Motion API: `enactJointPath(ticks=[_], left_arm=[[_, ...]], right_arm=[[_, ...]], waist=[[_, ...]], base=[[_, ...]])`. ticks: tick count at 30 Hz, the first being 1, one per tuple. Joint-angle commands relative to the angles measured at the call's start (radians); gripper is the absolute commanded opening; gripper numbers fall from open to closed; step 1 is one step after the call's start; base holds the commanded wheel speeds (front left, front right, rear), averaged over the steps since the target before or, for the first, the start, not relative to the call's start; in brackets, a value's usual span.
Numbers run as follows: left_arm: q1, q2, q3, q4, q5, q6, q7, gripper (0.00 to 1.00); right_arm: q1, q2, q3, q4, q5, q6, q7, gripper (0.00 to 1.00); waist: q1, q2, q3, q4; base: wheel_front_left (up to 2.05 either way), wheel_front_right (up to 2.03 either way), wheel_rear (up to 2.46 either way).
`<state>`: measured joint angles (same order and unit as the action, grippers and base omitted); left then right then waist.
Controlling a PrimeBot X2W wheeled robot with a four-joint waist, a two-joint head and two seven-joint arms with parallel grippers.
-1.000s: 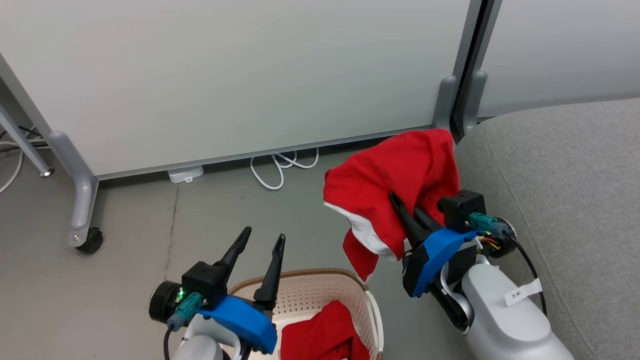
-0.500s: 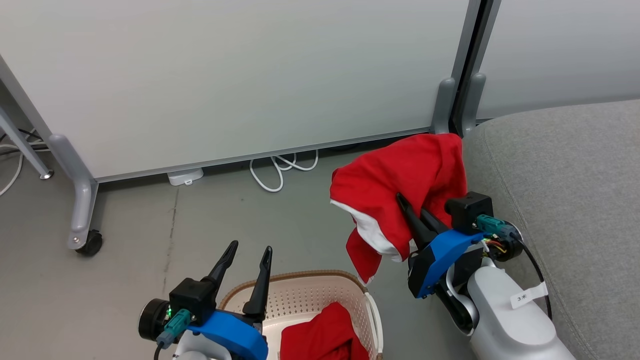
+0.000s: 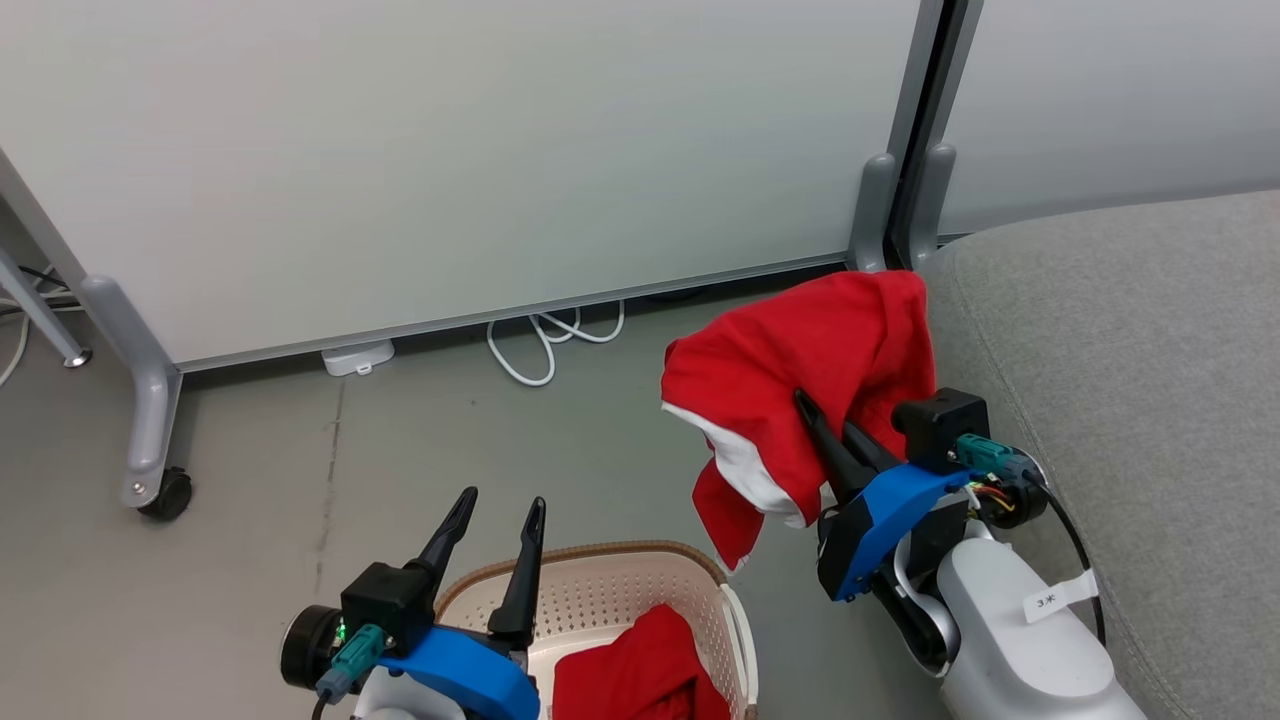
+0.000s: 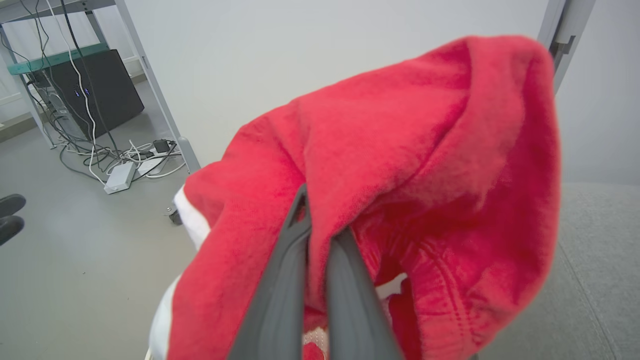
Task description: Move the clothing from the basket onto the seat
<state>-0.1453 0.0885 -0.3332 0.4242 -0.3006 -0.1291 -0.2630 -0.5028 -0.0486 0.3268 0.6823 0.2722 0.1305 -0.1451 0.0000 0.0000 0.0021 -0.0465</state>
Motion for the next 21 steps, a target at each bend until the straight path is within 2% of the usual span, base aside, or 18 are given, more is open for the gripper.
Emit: enactJointPath(ticks=[1,9,21], left_arm=[[0.009,-0.001,0.005,0.000,0.000,-0.001,-0.003,1.00],[0.007,0.007,0.008,-0.012,-0.003,-0.002,-0.003,1.00],[-0.024,-0.003,0.013,-0.021,0.003,-0.002,-0.003,1.00]], right_arm=[[0.014,-0.003,0.000,-0.009,-0.004,0.000,0.002,0.00],[0.009,-0.003,-0.004,-0.014,-0.002,0.000,0.001,0.00],[0.002,-0.003,-0.025,-0.013,0.001,0.000,-0.010,0.00]], waist=[[0.0000,0.0000,0.002,-0.006],[0.0000,0.0000,0.015,-0.073],[0.0000,0.0000,0.039,-0.242]], base=[[0.00,0.00,0.00],[0.00,0.00,0.00],[0.00,0.00,0.00]])
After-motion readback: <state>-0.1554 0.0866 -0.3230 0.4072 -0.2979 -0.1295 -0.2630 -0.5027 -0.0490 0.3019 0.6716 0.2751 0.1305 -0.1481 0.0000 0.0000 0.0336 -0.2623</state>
